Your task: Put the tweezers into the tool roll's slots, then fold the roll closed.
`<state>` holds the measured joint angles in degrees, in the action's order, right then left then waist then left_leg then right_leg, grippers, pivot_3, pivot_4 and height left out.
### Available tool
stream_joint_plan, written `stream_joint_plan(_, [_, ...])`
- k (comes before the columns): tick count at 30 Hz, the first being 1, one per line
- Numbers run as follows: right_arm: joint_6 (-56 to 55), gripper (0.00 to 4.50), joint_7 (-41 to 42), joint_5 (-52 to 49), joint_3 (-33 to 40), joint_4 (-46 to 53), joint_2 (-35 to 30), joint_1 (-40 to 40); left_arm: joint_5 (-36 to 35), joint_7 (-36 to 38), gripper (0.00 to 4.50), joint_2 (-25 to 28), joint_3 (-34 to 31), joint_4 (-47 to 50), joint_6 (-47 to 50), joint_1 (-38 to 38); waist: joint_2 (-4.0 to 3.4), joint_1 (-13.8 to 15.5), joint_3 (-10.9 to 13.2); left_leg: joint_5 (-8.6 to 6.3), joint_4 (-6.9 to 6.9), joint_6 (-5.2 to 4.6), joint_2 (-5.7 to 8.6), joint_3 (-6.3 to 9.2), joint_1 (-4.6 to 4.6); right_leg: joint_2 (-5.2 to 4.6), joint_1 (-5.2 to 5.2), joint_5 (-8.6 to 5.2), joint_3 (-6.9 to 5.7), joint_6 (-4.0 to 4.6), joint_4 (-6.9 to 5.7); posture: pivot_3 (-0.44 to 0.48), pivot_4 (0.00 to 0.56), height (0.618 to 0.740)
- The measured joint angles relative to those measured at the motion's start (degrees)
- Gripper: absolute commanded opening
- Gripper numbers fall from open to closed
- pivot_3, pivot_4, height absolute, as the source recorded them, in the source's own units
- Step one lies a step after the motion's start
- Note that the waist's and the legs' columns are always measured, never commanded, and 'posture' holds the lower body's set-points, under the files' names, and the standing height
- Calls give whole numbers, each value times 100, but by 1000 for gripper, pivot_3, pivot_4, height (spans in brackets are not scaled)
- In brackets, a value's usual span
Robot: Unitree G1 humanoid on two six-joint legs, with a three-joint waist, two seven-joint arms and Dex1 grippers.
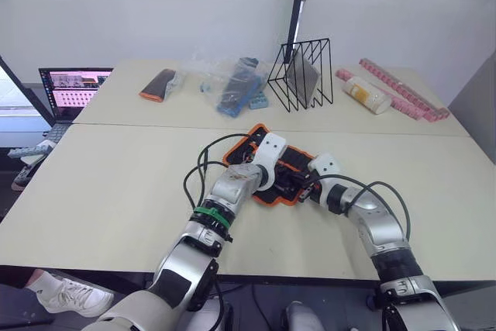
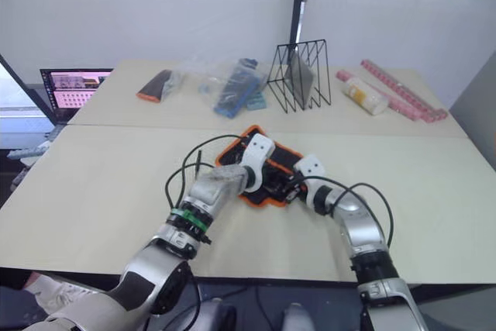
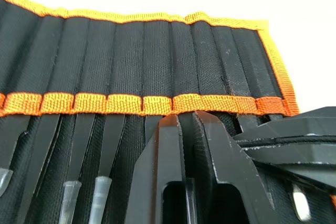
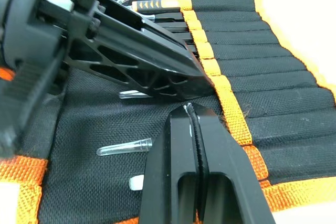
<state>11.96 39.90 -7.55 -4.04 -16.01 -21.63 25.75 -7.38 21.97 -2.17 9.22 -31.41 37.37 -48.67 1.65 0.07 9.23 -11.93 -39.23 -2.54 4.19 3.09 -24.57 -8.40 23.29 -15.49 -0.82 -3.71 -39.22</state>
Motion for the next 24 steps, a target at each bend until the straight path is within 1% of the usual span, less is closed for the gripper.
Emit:
stream_joint_plan(1, [0,0,2,0,-3,2,1,6,-54,103,1814,71,-4,201,126,88,0,-18,0,-1,4,-1,0,0,0,0,0,0,0,0,5,0,150,687])
stream_joint_plan(3, [-3,0,1,-2,6,-3,1,17,-195,291,2419,272,-14,732,453,318,0,-61,0,-2,10,-2,0,-1,-1,0,1,0,3,0,9,0,150,687])
stream_joint_plan(5, [-6,0,3,-27,36,-18,-5,20,-350,497,3117,529,2,1378,864,570,0,-115,0,-1,20,-1,-1,-1,1,1,6,0,7,1,10,0,150,687])
stream_joint_plan(6, [-6,0,2,-53,59,-26,-11,19,-383,594,3461,682,36,1657,970,683,-1,-126,0,0,23,1,-2,-1,2,3,8,1,8,1,10,0,150,687])
stream_joint_plan(8, [-1,0,2,-73,114,-25,-32,30,-377,781,4135,1191,155,2333,1083,958,-3,-147,0,3,31,5,-4,-2,1,5,16,1,12,3,8,0,150,687])
stream_joint_plan(9, [7,0,2,-97,155,-29,-59,31,-379,818,4462,1339,147,2551,1141,1043,-4,-129,1,3,30,5,-3,-2,-2,4,19,1,12,3,8,0,150,687])
stream_joint_plan(14, [106,0,61,-193,233,-33,-72,123,-603,903,4492,1731,-221,3441,1231,1300,-5,-35,3,1,27,2,5,-2,-14,-5,22,1,11,2,20,0,150,687])
stream_joint_plan(17, [90,0,90,-203,235,-185,-72,328,-788,956,4492,1921,-509,3835,1171,1471,-6,-50,3,1,32,2,4,-2,-15,-4,28,1,12,3,20,0,150,687])
stream_joint_plan(21, [-24,0,112,-159,238,-559,-99,426,-1012,1010,4492,2335,-1107,4187,1110,2024,-7,-99,3,2,43,3,1,-5,-19,-1,44,1,18,3,18,0,150,687])
stream_joint_plan(24, [-184,0,126,-111,224,-782,-120,526,-1184,1029,4492,2484,-1486,4362,971,2520,-7,-97,3,2,42,3,-1,-7,-19,0,49,2,19,4,17,0,150,687])
